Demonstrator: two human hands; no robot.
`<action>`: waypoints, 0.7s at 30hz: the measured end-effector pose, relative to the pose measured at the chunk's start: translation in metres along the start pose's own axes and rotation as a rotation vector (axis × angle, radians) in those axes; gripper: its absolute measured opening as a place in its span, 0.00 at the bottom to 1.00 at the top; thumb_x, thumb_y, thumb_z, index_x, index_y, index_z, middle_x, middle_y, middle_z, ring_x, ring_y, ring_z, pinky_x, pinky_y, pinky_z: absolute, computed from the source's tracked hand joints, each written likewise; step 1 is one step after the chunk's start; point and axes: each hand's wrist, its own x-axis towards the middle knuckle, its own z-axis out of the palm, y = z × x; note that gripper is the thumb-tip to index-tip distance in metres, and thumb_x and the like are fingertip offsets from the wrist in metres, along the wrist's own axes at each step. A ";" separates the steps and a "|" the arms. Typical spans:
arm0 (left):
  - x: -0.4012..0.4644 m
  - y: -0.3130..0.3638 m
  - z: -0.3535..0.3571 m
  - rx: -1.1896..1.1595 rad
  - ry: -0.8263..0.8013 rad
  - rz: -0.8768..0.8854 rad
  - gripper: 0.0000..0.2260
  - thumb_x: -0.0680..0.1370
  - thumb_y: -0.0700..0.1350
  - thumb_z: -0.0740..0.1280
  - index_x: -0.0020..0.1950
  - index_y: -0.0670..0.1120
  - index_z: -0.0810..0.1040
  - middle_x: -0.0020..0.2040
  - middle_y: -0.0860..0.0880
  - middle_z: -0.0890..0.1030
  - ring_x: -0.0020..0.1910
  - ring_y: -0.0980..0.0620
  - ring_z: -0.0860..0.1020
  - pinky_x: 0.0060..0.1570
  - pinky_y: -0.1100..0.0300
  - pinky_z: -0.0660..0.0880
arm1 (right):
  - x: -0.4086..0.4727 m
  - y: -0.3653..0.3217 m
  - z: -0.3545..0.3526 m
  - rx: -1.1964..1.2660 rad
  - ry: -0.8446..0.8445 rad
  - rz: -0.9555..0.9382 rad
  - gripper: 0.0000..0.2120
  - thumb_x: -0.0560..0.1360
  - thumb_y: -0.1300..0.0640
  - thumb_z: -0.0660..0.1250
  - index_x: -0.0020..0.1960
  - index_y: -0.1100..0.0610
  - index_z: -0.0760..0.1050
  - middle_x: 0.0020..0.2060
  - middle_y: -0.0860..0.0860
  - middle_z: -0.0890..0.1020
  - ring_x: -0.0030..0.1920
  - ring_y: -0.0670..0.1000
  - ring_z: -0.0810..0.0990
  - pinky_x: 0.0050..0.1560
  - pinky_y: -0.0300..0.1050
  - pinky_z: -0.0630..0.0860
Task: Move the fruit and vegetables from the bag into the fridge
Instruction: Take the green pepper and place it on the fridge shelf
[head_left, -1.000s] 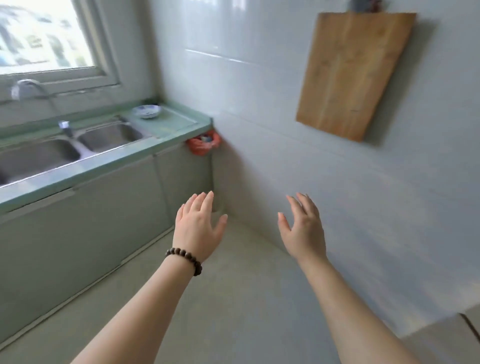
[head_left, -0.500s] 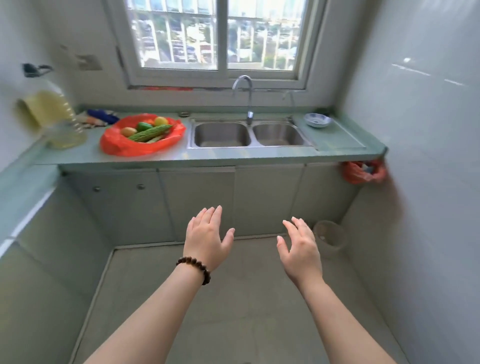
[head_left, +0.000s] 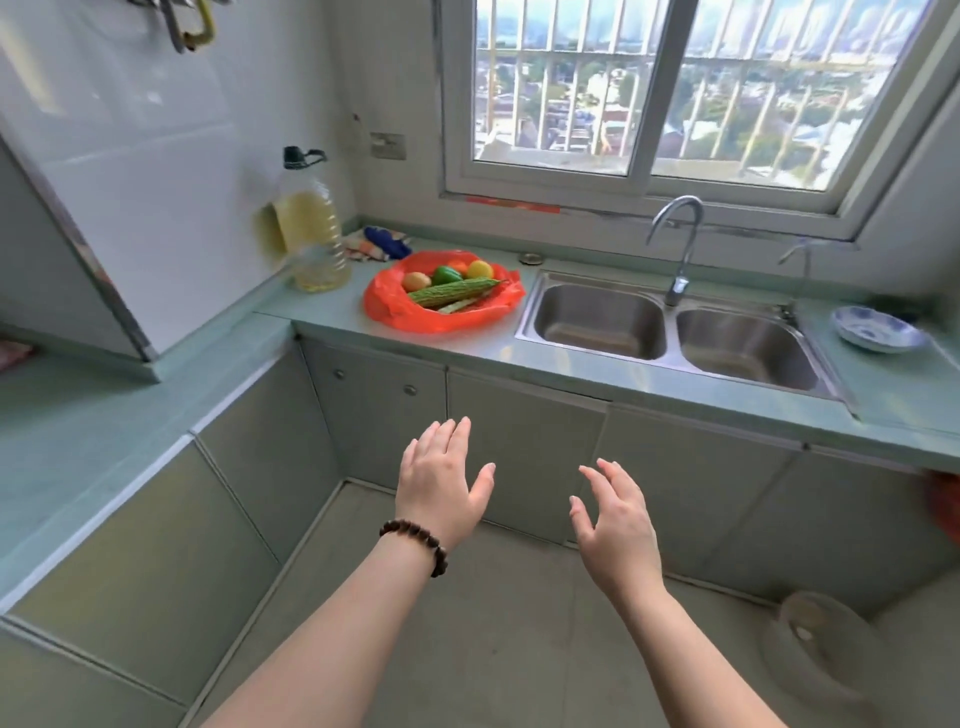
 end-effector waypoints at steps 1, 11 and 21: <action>0.009 -0.006 0.000 0.003 0.009 -0.019 0.29 0.78 0.58 0.57 0.75 0.48 0.57 0.75 0.48 0.62 0.75 0.50 0.55 0.73 0.54 0.50 | 0.012 -0.003 0.006 0.006 -0.012 -0.016 0.20 0.77 0.54 0.62 0.68 0.55 0.69 0.70 0.50 0.67 0.73 0.49 0.58 0.71 0.44 0.58; 0.126 -0.089 0.018 0.017 0.028 -0.167 0.29 0.78 0.58 0.57 0.75 0.48 0.57 0.75 0.49 0.62 0.75 0.51 0.56 0.73 0.54 0.52 | 0.157 -0.045 0.089 0.050 -0.104 -0.105 0.19 0.77 0.54 0.62 0.68 0.54 0.70 0.71 0.49 0.66 0.73 0.48 0.58 0.71 0.45 0.60; 0.317 -0.191 0.018 0.052 -0.013 -0.106 0.29 0.78 0.58 0.55 0.76 0.48 0.54 0.76 0.49 0.59 0.75 0.51 0.55 0.74 0.54 0.50 | 0.345 -0.119 0.185 0.041 -0.101 -0.112 0.19 0.75 0.56 0.64 0.66 0.56 0.72 0.68 0.53 0.70 0.71 0.53 0.63 0.71 0.51 0.62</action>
